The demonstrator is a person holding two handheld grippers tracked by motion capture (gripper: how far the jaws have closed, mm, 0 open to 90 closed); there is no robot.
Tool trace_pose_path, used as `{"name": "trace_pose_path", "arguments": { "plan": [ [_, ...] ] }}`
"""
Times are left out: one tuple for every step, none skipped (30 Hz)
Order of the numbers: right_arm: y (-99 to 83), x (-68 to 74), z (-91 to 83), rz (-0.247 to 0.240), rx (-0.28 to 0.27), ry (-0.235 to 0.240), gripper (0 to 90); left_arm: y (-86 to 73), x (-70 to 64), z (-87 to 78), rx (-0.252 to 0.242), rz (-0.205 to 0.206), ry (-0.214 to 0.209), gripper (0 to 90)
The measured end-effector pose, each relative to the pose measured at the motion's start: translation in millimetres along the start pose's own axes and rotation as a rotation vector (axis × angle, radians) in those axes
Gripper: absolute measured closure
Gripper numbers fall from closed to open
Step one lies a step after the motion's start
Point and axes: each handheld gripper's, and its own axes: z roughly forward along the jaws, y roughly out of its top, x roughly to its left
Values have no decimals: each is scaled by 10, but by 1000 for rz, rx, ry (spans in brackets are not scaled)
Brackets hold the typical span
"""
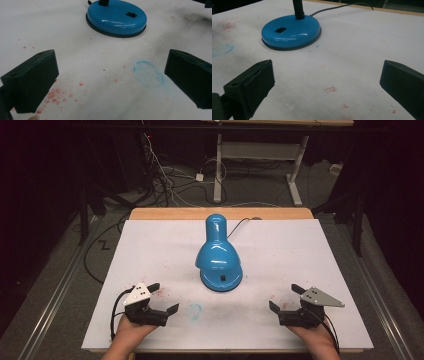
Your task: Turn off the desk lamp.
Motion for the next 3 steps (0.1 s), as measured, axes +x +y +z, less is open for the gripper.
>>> {"name": "trace_pose_path", "arguments": {
  "plan": [
    [-2, 3, 1, -2, 1, -1, 2, 0, 2, -2, -2, -3, 1, 0],
    [-4, 4, 1, -5, 2, -1, 2, 1, 4, -4, -4, -4, 2, 0],
    [-5, 8, -1, -5, 2, -3, 2, 4, 5, -6, -4, -5, 3, 0]
  ]
}}
